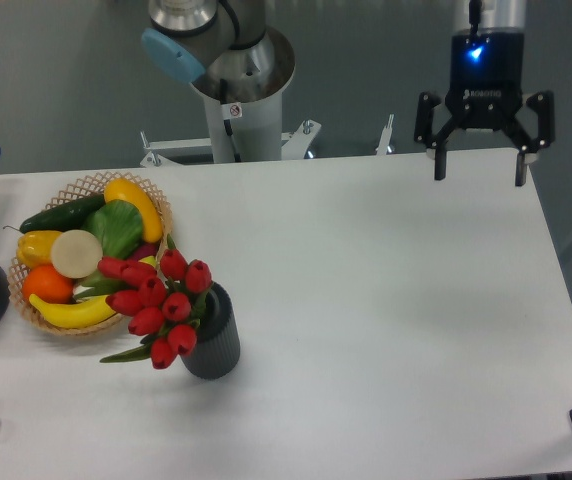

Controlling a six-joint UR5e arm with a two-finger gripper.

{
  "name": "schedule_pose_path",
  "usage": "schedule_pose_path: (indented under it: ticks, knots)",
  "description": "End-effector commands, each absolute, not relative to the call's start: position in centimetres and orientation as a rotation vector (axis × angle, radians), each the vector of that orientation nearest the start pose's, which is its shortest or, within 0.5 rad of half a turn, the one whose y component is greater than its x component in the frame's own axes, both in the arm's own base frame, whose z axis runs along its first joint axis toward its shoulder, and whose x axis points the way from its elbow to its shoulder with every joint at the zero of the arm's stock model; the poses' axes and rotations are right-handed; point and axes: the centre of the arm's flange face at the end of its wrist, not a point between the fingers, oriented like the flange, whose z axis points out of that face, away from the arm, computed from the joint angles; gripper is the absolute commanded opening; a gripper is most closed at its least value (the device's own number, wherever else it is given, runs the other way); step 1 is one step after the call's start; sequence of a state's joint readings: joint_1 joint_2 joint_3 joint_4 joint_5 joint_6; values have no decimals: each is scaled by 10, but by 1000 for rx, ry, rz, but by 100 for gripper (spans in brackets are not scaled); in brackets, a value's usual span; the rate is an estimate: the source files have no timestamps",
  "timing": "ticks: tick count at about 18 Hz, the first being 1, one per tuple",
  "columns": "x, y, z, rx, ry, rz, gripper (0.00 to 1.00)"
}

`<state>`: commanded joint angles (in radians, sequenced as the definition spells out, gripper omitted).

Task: Insert the flowers into the vase

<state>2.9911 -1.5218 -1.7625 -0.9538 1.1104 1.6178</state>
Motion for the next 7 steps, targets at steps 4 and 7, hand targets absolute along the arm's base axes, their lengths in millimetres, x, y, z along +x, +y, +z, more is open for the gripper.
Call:
schedule_pose_path:
  ticks: [4, 7]
  knots:
    - [-457, 229, 493, -2650, 570, 598, 100]
    - [-452, 223, 487, -2656, 570, 590, 100]
